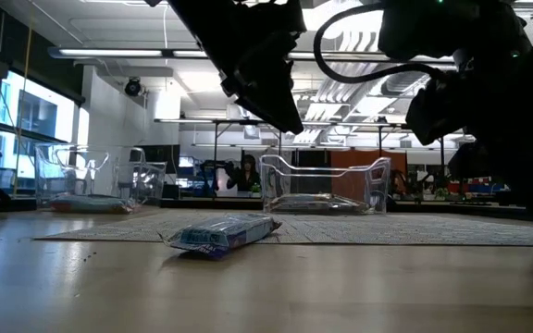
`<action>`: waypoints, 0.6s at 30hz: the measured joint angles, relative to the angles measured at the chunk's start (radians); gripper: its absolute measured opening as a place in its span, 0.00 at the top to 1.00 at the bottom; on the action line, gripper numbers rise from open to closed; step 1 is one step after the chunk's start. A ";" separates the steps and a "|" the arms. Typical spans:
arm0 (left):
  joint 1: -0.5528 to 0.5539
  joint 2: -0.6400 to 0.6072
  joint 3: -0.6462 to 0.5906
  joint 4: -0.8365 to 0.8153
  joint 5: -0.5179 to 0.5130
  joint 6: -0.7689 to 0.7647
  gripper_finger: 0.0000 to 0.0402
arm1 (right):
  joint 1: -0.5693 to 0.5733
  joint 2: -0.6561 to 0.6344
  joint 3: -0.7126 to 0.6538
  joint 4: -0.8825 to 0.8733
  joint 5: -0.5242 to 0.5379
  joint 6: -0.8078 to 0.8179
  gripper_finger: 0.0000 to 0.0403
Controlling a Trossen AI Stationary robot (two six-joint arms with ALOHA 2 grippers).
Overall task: Pick and place Granola Bars by type
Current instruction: Put the blue granola bar into the bottom transparent bin
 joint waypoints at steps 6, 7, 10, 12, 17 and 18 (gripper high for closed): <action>0.000 0.000 0.000 0.000 0.003 0.000 0.41 | 0.005 0.000 0.000 0.004 -0.039 0.048 0.77; 0.000 0.000 0.000 0.000 0.003 0.000 0.41 | 0.010 0.000 0.000 0.005 -0.039 0.052 0.78; 0.000 0.000 0.000 0.000 0.002 0.001 0.41 | 0.034 0.000 -0.009 0.034 -0.041 0.054 0.85; 0.000 0.000 0.000 0.000 0.002 0.002 0.41 | 0.051 0.000 -0.032 0.084 -0.042 0.052 0.90; 0.000 0.000 0.000 0.000 0.002 0.002 0.41 | 0.084 0.000 -0.111 0.276 -0.073 0.088 0.99; 0.000 0.000 0.000 0.000 0.002 0.003 0.41 | 0.087 0.000 -0.121 0.294 -0.080 0.108 0.98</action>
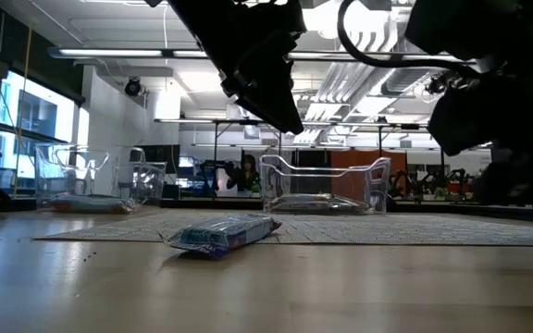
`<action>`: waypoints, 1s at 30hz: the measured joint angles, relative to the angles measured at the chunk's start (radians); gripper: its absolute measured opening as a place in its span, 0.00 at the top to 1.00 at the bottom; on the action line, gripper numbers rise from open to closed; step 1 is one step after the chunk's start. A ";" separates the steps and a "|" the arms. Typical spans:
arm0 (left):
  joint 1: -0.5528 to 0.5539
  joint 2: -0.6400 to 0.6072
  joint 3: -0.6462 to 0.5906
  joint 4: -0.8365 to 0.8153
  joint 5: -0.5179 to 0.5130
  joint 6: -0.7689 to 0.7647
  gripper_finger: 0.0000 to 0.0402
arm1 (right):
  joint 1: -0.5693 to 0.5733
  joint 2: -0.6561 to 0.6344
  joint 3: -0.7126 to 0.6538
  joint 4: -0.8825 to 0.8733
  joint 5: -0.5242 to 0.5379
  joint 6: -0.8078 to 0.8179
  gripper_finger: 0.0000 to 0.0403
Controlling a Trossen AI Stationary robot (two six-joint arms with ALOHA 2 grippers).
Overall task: Pick and place Granola Bars by type
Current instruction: Put the blue granola bar into the bottom transparent bin
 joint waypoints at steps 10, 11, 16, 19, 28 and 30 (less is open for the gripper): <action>0.000 0.000 0.000 0.000 -0.001 0.000 0.41 | 0.000 0.000 0.067 -0.002 -0.019 -0.011 1.00; 0.000 0.000 0.000 0.000 -0.001 0.000 0.41 | 0.000 0.000 0.084 -0.005 -0.009 -0.025 1.00; 0.000 0.000 0.000 0.000 -0.002 0.000 0.41 | 0.000 -0.002 0.163 -0.072 0.071 -0.049 1.00; 0.000 0.000 0.000 0.000 -0.002 0.000 0.41 | 0.000 -0.003 0.185 -0.112 0.085 0.003 0.99; 0.000 0.000 0.000 0.000 -0.001 0.000 0.41 | 0.014 -0.003 0.193 -0.130 0.015 0.259 0.86; 0.000 0.000 0.000 0.000 -0.001 0.000 0.41 | 0.022 -0.003 0.193 -0.131 -0.014 0.333 0.82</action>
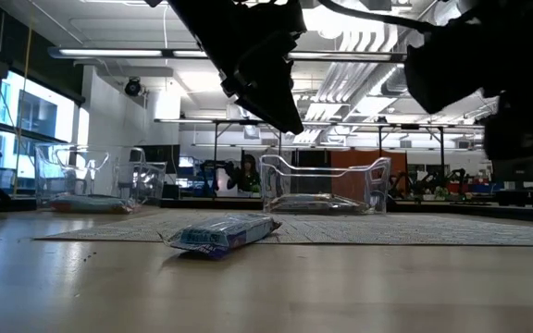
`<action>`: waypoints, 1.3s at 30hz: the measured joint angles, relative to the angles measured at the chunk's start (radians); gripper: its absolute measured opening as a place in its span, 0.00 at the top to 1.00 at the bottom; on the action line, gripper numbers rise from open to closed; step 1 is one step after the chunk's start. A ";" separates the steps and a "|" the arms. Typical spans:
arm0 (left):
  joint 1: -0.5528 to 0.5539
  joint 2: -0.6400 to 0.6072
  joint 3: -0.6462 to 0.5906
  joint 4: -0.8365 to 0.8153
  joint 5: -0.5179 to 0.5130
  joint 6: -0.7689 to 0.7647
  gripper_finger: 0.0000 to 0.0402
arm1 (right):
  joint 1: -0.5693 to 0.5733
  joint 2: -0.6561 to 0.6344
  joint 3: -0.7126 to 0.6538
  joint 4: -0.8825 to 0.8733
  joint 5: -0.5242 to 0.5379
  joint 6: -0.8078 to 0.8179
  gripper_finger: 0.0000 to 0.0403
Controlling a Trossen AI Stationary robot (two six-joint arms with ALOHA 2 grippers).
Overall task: Pick and place Granola Bars by type
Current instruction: Put the blue granola bar into the bottom transparent bin
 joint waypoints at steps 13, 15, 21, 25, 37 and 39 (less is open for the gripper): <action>0.000 0.000 0.000 0.000 0.001 0.000 0.41 | 0.060 -0.001 0.002 -0.039 0.026 0.330 0.75; 0.000 0.000 0.000 0.000 0.001 0.002 0.41 | 0.059 -0.001 0.002 -0.052 0.041 0.340 0.75; 0.000 0.000 0.000 0.000 0.004 0.006 0.41 | 0.039 -0.001 0.002 -0.070 0.033 0.242 0.75; 0.000 0.000 0.000 0.000 0.021 0.001 0.41 | 0.027 -0.001 -0.001 -0.047 0.104 0.121 0.75; 0.000 0.000 0.000 0.000 0.022 0.001 0.41 | 0.062 -0.002 0.000 0.015 0.138 -0.509 0.75; 0.000 0.000 0.000 0.000 0.022 0.000 0.41 | 0.081 -0.002 0.000 0.013 0.115 -0.600 0.75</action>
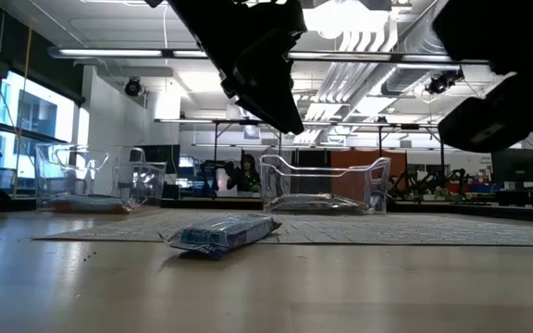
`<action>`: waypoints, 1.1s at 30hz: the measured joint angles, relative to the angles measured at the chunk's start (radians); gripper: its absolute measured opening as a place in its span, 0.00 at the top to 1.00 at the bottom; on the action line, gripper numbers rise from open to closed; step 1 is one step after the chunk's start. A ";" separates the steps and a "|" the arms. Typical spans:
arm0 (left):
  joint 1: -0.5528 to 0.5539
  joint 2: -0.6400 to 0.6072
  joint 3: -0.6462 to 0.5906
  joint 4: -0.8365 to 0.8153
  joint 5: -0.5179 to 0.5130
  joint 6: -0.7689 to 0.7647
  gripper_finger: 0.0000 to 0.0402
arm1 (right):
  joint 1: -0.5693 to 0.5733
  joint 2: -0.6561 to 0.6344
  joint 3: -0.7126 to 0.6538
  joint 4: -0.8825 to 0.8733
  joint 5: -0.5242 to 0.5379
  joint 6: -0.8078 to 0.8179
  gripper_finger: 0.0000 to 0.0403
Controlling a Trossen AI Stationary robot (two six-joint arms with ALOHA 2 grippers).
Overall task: Pick and place Granola Bars by type
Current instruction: Put the blue granola bar into the bottom transparent bin
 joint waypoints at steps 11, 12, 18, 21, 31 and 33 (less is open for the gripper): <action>0.000 0.000 0.000 0.008 0.000 -0.064 0.41 | 0.097 0.000 -0.004 -0.066 0.100 -0.507 0.76; 0.000 0.000 0.000 0.008 0.000 -0.073 0.41 | 0.101 0.000 -0.004 -0.080 0.100 -0.545 0.76; 0.000 0.000 0.000 0.008 -0.001 -0.102 0.41 | 0.101 0.000 -0.004 -0.138 0.101 -0.747 0.76; 0.000 0.000 0.000 0.008 -0.001 -0.115 0.41 | 0.084 0.000 -0.004 -0.145 0.065 -0.751 0.76; 0.000 0.000 0.000 0.008 -0.001 -0.117 0.41 | 0.092 0.000 -0.004 -0.148 0.068 -0.783 0.76; 0.000 0.001 0.000 0.007 0.000 -0.117 0.41 | 0.092 0.000 -0.004 -0.152 0.086 -0.760 0.76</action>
